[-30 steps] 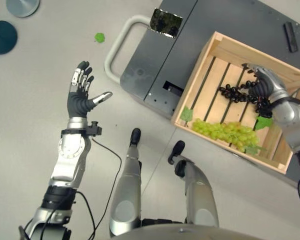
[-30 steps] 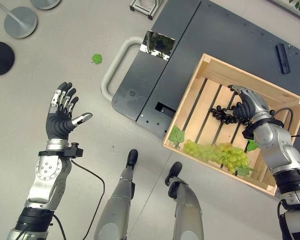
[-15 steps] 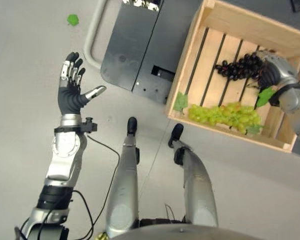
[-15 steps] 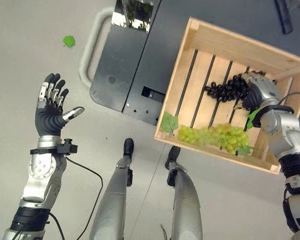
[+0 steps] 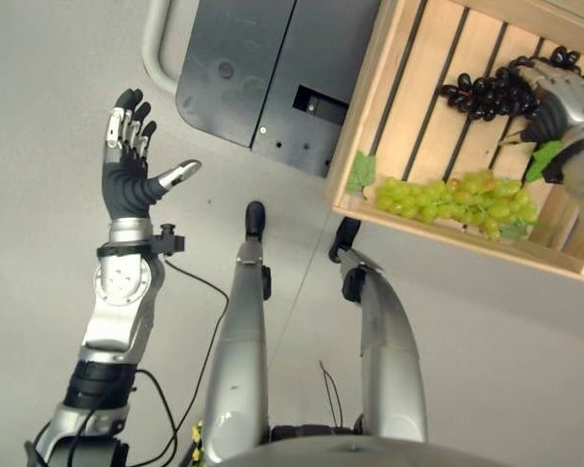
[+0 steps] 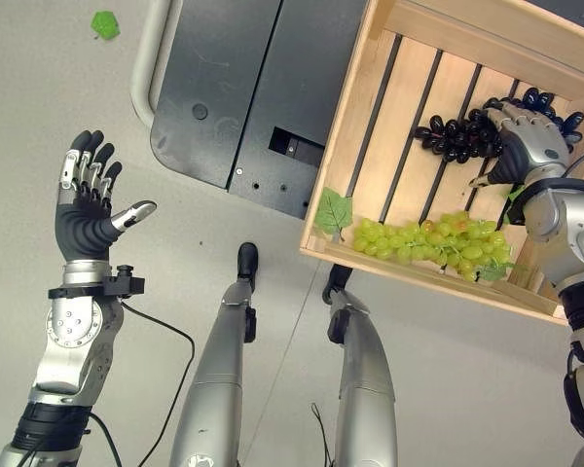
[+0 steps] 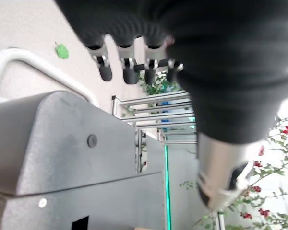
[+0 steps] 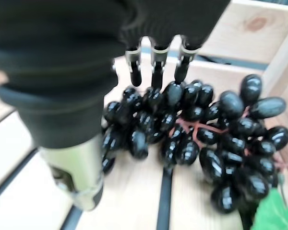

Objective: Pick up the fruits from the basket on one side to the basket on the other side

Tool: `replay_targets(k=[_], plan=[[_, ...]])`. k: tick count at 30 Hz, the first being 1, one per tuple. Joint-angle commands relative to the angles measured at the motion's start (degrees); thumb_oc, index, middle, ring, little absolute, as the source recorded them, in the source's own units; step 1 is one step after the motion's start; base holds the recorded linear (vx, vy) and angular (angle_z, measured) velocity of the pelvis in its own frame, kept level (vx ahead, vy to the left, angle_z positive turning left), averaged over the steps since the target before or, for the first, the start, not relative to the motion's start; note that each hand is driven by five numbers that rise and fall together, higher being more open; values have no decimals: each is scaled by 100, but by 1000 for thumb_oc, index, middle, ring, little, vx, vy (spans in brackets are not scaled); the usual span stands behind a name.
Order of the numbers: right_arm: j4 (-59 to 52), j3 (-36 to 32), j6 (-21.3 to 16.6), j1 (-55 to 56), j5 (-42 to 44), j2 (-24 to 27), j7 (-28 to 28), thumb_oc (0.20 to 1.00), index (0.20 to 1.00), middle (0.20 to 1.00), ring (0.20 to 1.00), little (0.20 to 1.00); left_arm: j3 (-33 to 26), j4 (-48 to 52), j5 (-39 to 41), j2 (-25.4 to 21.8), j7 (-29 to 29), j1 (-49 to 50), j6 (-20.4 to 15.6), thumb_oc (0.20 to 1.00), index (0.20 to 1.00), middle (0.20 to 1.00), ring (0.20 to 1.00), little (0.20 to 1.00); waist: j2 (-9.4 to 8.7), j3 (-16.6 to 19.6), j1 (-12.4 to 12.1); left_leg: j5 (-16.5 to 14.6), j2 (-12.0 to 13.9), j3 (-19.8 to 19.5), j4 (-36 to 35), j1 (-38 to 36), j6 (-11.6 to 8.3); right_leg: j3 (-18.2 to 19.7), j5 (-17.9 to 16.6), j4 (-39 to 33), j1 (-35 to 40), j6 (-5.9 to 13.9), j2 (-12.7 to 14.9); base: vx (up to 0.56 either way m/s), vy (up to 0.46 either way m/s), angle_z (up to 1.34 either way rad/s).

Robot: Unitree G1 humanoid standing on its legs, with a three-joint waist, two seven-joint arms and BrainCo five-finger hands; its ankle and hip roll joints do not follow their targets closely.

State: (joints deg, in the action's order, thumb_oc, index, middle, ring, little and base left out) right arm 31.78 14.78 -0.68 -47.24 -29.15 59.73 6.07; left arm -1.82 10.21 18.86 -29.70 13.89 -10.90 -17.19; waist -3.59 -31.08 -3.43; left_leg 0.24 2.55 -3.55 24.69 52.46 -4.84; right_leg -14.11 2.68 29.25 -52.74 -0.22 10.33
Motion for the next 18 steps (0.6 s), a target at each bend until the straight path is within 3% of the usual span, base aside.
replay_targets(k=[1, 13, 14, 15, 18], plan=[[392, 637, 89, -402, 130, 284, 143, 1000, 1000, 1000, 1000, 1000, -280, 675, -119, -41, 154, 212, -364, 1000, 1000, 1000, 1000, 1000, 197, 128, 9, -190, -245, 53, 78, 118, 199, -74, 745, 316, 16, 378, -50, 0, 0, 0], [1249, 1305, 230, -1427, 111, 236, 391, 1000, 1000, 1000, 1000, 1000, -272, 674, -148, -73, 342, 211, -504, 1000, 1000, 1000, 1000, 1000, 276, 128, -45, -78, -273, 100, -104, 352, 210, -45, 671, 311, -317, 383, -1, 5, -2, 0], [1443, 1377, 233, -1464, 135, 211, 409, 1000, 1000, 1000, 1000, 1000, -242, 678, -131, -91, 338, 231, -516, 1000, 1000, 1000, 1000, 1000, 279, 128, -65, -210, -285, 50, -90, 241, 180, 27, 800, 347, -218, 429, -10, 0, 0, 0], [1675, 1502, 236, -1603, 166, 180, 429, 1000, 1000, 1000, 1000, 1000, -240, 688, -98, -118, 345, 204, -539, 1000, 1000, 1000, 1000, 1000, 289, 128, -95, -67, -286, 82, -126, 364, 214, -44, 667, 301, -327, 388, 9, 0, 0, 0], [1778, 1736, 253, -1747, 151, 165, 360, 1000, 1000, 1000, 1000, 1000, -259, 695, -115, -118, 365, 231, -525, 1000, 1000, 1000, 1000, 1000, 284, 128, -69, -58, -283, 97, -132, 391, 219, -35, 669, 301, -358, 387, 9, 0, 0, 0]])
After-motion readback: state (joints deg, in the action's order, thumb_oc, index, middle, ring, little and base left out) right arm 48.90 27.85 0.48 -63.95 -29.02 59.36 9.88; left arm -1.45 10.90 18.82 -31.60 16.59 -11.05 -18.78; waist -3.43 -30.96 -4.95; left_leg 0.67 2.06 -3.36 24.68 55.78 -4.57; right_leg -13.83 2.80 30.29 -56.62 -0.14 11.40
